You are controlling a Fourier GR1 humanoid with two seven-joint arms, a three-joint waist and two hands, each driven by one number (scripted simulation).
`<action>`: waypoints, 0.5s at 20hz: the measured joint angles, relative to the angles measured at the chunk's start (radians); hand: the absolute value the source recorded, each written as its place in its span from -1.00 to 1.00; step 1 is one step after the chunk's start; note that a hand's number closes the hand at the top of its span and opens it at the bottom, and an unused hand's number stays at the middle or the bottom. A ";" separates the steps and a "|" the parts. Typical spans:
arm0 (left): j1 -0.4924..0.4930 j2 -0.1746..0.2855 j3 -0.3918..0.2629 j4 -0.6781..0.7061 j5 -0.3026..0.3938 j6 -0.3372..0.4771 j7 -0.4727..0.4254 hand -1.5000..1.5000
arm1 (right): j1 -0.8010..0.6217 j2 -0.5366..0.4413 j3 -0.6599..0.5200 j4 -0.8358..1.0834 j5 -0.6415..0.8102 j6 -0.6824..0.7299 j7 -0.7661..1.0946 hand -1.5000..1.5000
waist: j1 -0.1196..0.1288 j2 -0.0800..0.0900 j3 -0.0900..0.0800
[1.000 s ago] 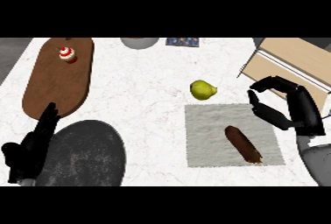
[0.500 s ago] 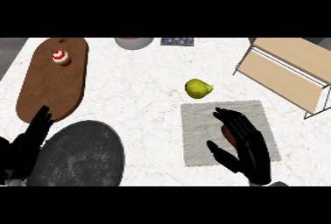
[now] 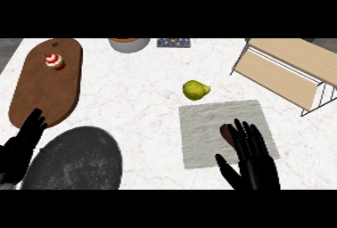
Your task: Pick the sweet potato from the placemat and place it in the tiered shelf
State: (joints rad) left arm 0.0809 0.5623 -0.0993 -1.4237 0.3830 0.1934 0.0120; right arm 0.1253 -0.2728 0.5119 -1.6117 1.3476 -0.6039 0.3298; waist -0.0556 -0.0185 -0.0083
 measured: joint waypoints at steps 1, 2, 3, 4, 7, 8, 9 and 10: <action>0.000 0.002 0.000 -0.003 0.002 -0.004 0.004 0.00 | 0.009 0.013 0.003 -0.009 0.051 0.052 0.040 -1.00 | 0.002 0.001 0.000; -0.002 0.004 0.002 -0.005 0.004 -0.005 0.007 0.00 | 0.016 0.018 0.005 -0.014 0.096 0.109 0.075 -1.00 | 0.005 0.001 -0.001; -0.002 0.006 0.003 -0.003 0.002 -0.008 0.004 0.00 | 0.023 0.022 0.009 -0.015 0.140 0.168 0.108 -1.00 | 0.008 0.003 -0.002; 0.000 0.008 0.005 -0.001 0.006 -0.014 0.004 0.00 | 0.032 0.025 0.015 -0.020 0.183 0.228 0.141 -1.00 | 0.010 0.003 -0.003; -0.008 0.002 -0.003 -0.006 0.001 -0.016 0.006 0.00 | 0.040 0.057 0.042 -0.050 0.307 0.423 0.245 -1.00 | 0.020 0.006 -0.002; -0.016 0.000 -0.005 -0.006 0.000 -0.014 0.012 0.00 | 0.034 0.075 0.057 -0.066 0.346 0.497 0.277 -1.00 | 0.024 0.007 -0.002; -0.021 -0.001 -0.006 -0.009 -0.002 -0.014 0.016 0.00 | 0.029 0.089 0.072 -0.084 0.383 0.569 0.306 -1.00 | 0.028 0.008 -0.001; -0.026 -0.003 -0.007 -0.011 -0.004 -0.014 0.018 0.00 | 0.023 0.101 0.084 -0.104 0.414 0.643 0.329 -1.00 | 0.032 0.009 0.000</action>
State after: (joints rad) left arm 0.0550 0.5592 -0.1064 -1.4348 0.3791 0.1794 0.0295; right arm 0.1486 -0.1715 0.5955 -1.7153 1.7620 0.0391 0.6587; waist -0.0238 -0.0093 -0.0081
